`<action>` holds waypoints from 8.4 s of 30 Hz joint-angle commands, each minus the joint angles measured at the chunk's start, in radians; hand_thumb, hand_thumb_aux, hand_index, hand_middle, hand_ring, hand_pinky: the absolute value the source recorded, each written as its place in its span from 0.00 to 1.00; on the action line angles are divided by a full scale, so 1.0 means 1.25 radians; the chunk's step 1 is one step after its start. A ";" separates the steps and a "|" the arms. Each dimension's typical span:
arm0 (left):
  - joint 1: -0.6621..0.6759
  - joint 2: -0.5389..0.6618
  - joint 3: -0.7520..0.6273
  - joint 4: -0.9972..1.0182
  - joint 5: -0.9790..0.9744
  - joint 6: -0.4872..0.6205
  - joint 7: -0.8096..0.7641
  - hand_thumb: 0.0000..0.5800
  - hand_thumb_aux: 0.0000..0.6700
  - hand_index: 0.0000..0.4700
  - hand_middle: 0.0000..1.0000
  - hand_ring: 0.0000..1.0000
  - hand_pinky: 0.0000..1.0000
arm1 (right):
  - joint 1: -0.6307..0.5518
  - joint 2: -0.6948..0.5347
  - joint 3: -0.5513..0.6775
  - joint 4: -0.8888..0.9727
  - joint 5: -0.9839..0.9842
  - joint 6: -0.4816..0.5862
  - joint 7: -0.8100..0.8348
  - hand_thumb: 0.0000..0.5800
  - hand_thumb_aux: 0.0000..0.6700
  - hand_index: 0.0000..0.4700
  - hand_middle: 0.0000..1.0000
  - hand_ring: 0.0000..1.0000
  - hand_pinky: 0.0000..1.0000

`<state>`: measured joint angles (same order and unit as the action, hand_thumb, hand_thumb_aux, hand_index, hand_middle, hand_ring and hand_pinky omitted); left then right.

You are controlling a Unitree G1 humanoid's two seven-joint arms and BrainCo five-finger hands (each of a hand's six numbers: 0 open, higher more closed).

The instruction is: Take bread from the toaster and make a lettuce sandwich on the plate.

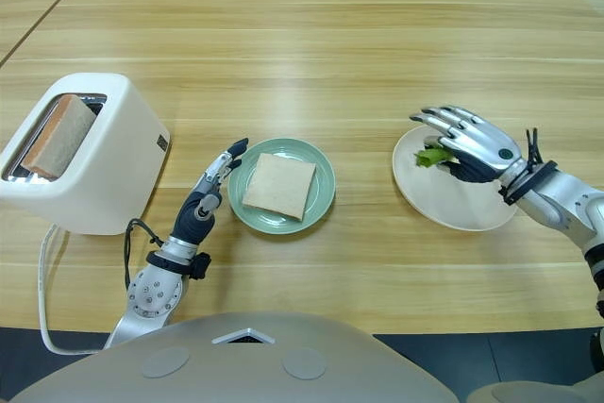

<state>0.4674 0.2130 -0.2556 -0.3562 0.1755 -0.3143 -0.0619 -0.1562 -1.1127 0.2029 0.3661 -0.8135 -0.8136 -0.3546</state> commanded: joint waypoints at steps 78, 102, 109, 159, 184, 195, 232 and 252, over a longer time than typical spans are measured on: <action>-0.034 0.025 0.049 0.065 0.160 0.125 -0.010 0.00 0.00 0.00 0.00 0.00 0.00 | -0.073 0.256 0.164 -0.190 0.222 -0.034 0.639 0.00 0.00 0.00 0.00 0.00 0.00; -0.056 0.055 -0.005 0.183 0.188 0.157 -0.040 0.00 0.00 0.00 0.00 0.00 0.00 | -0.143 0.397 0.207 -0.118 0.130 -0.036 0.577 0.00 0.00 0.00 0.00 0.00 0.00; -0.058 0.059 -0.009 0.186 0.187 0.151 -0.040 0.00 0.00 0.00 0.00 0.00 0.00 | -0.180 0.442 0.232 -0.041 0.085 -0.040 0.538 0.00 0.00 0.00 0.00 0.00 0.00; -0.072 0.071 -0.015 0.162 0.195 0.136 -0.030 0.00 0.00 0.00 0.00 0.00 0.00 | -0.086 0.342 0.166 -0.167 0.069 -0.036 0.548 0.00 0.00 0.00 0.00 0.00 0.00; -0.051 0.061 0.070 -0.264 0.016 0.049 -0.027 0.00 0.00 0.00 0.00 0.00 0.00 | -0.034 0.331 -0.006 -0.230 0.231 0.024 0.444 0.00 0.00 0.00 0.00 0.00 0.00; -0.036 0.266 0.630 -0.359 0.231 0.261 -0.117 0.00 0.00 0.00 0.00 0.00 0.00 | 0.034 0.340 -0.067 -0.277 0.313 0.060 0.448 0.00 0.00 0.00 0.00 0.00 0.00; -0.028 0.278 0.687 -0.124 0.289 0.192 -0.071 1.00 1.00 1.00 0.00 0.00 0.00 | 0.062 0.344 -0.055 -0.262 0.234 0.054 0.439 0.00 0.00 0.00 0.00 0.00 0.00; -0.252 0.234 0.579 -0.256 0.025 0.194 -0.080 1.00 1.00 1.00 0.00 0.00 0.00 | -0.009 0.367 -0.070 -0.202 0.216 0.091 0.378 0.00 0.00 0.00 0.00 0.00 0.00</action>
<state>0.1672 0.5423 0.5808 -0.6542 0.2107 -0.0908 -0.1416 -0.1429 -0.6577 0.1396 0.0944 -0.5353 -0.7243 0.1351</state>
